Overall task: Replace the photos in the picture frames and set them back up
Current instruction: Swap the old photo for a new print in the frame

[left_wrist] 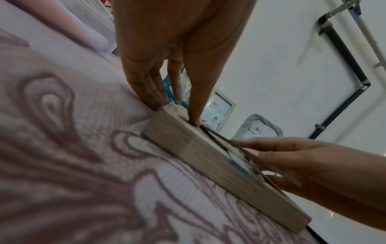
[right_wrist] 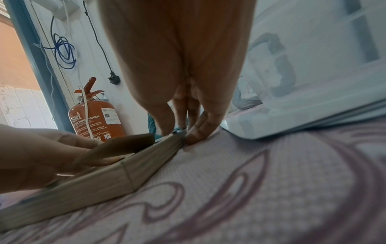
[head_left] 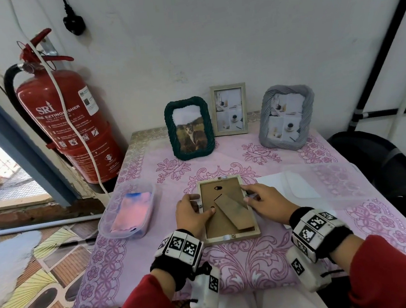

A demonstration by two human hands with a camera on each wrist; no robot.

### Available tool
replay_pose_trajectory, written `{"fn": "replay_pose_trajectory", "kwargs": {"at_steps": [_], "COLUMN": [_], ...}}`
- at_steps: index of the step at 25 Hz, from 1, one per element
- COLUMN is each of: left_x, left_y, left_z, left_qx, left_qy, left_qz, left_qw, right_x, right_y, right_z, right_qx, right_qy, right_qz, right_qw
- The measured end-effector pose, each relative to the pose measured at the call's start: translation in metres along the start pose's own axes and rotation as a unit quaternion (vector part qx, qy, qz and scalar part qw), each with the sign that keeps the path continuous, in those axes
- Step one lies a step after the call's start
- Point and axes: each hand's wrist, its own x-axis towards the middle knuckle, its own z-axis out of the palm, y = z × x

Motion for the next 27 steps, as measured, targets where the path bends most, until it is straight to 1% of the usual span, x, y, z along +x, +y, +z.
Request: {"fn": "replay_pose_trajectory", "kwargs": {"at_steps": [3,5,7,8,10,13,18,23,27], "left_x": [0.008,0.017,0.025,0.027,0.032,0.037,0.039,0.037,0.036], "left_y": [-0.004,-0.007,-0.01,-0.011,-0.013,-0.016,-0.015,-0.008,-0.001], "left_z": [-0.003,-0.006,-0.01,-0.013,-0.016,-0.015,-0.017,-0.021,-0.023], "left_qx": [-0.011,-0.069,-0.138,-0.155,-0.163,-0.15,-0.148,-0.156,-0.143], "left_qy": [0.006,0.006,-0.019,-0.032,-0.052,-0.049,-0.059,-0.076,-0.095], "left_qz": [-0.018,-0.063,-0.107,-0.116,-0.118,-0.11,-0.102,-0.098,-0.097], "left_qw": [1.0,0.996,0.984,0.981,0.978,0.981,0.982,0.98,0.98], "right_x": [0.005,0.01,0.015,0.018,0.022,0.023,0.018,0.018,0.028], "right_y": [0.001,0.0,-0.002,-0.003,0.001,0.01,0.013,0.016,0.016], "right_z": [0.001,0.006,0.014,0.017,0.022,0.021,0.014,0.013,0.011], "right_qx": [0.032,0.063,0.114,0.146,0.199,0.264,0.346,0.36,0.322], "right_qy": [0.027,0.056,0.084,0.095,0.113,0.11,0.111,0.111,0.092], "right_qz": [0.013,0.032,0.066,0.081,0.106,0.137,0.141,0.149,0.175], "right_qw": [0.999,0.996,0.988,0.981,0.968,0.948,0.921,0.914,0.926]}}
